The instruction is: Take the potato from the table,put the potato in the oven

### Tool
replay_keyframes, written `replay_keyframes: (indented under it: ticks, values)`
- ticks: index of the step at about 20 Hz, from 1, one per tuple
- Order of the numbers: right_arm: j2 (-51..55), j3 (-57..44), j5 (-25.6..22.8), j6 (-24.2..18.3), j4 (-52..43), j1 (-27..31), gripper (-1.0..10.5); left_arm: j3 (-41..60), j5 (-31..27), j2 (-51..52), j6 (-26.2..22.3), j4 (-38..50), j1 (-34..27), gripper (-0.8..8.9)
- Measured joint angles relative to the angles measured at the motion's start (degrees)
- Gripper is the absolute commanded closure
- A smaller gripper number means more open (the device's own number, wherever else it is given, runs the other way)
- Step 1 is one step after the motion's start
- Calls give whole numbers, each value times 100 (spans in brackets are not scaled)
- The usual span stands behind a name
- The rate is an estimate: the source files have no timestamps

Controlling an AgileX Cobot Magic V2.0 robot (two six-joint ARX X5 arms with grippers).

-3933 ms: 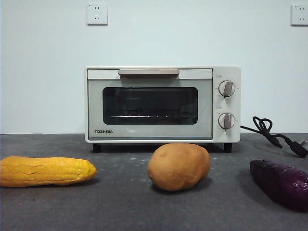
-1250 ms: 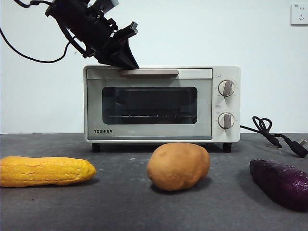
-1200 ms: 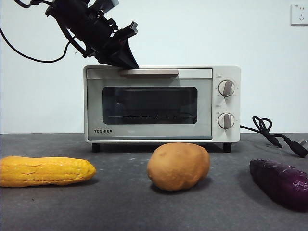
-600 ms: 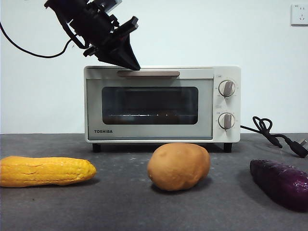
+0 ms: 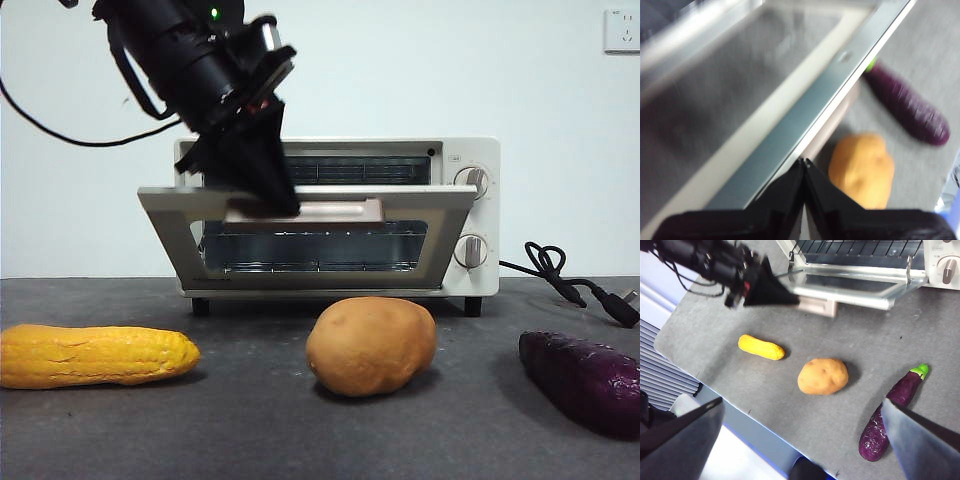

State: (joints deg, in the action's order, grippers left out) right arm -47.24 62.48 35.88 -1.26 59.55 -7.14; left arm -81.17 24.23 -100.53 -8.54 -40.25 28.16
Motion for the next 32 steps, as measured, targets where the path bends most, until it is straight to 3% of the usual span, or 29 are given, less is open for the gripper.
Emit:
replay_keyframes:
  ticks: [12, 19, 30, 32]
  values:
    - [-26, 0, 0, 44, 0, -17, 286, 7, -133, -11, 0, -448, 9, 821]
    - [-678, 0, -79, 319, -59, -619, 289, 11, -197, 498, 31, -140, -125, 821]
    - [-2929, 0, -2159, 2033, -1204, -2767, 289, 11, -758, 3287, 63, -584, -404, 821]
    - [-3195, 0, -2361, 2253, -1351, -2964, 289, 11, -758, 3517, 61, -658, -404, 821]
